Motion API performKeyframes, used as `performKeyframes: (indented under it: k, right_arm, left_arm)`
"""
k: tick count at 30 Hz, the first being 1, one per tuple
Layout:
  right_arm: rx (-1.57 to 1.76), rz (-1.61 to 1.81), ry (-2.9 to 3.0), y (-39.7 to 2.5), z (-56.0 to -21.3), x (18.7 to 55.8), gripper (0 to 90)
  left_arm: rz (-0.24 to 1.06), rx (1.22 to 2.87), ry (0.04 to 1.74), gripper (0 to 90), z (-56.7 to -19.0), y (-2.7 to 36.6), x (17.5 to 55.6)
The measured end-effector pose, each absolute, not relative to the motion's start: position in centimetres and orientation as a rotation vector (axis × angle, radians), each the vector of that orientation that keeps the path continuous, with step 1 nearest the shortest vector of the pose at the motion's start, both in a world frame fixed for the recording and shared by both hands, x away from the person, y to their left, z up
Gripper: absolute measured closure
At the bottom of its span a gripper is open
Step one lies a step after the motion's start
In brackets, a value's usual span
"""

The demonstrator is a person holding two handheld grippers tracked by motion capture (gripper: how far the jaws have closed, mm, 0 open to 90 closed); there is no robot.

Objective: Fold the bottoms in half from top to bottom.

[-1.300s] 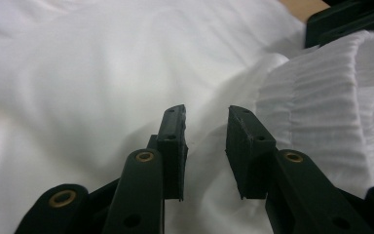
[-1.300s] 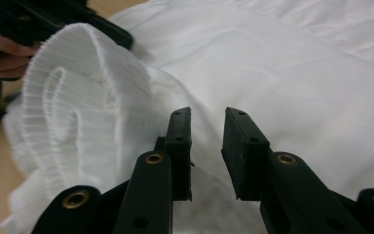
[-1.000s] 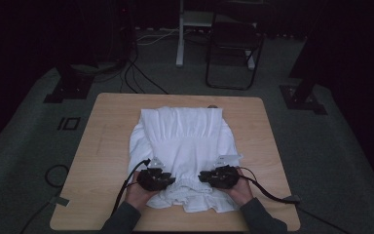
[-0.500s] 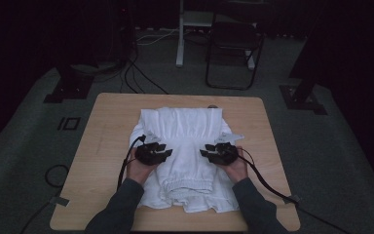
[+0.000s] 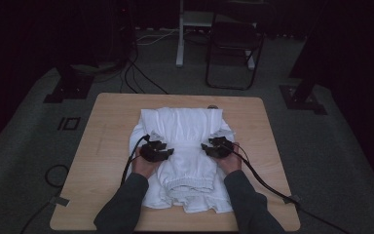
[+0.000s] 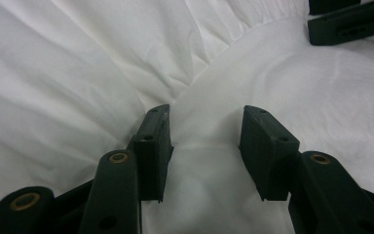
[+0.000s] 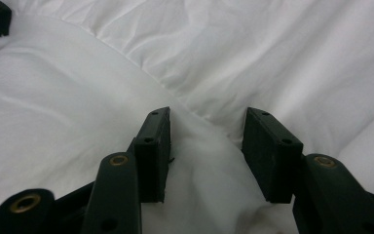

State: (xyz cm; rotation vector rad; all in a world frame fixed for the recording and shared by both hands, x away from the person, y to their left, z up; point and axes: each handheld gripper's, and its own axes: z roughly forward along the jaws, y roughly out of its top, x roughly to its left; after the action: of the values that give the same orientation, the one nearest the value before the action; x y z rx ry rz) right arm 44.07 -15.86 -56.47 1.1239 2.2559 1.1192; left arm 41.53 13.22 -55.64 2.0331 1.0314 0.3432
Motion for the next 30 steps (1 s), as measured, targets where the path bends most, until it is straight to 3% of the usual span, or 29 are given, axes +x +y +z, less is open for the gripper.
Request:
performKeyframes:
  k: [20, 30]
  right_arm:
    - [1.086, 1.14, 2.296, -16.2, -56.9, 35.9, 52.5]
    - [1.075, 1.152, 2.309, -16.1, -57.0, 34.1, 52.4]
  left_arm:
    - [0.322, 2.025, 0.989, 54.3, -56.3, 13.8, 32.9]
    - [0.376, 2.028, 0.99, 54.1, -56.0, 13.9, 30.4]
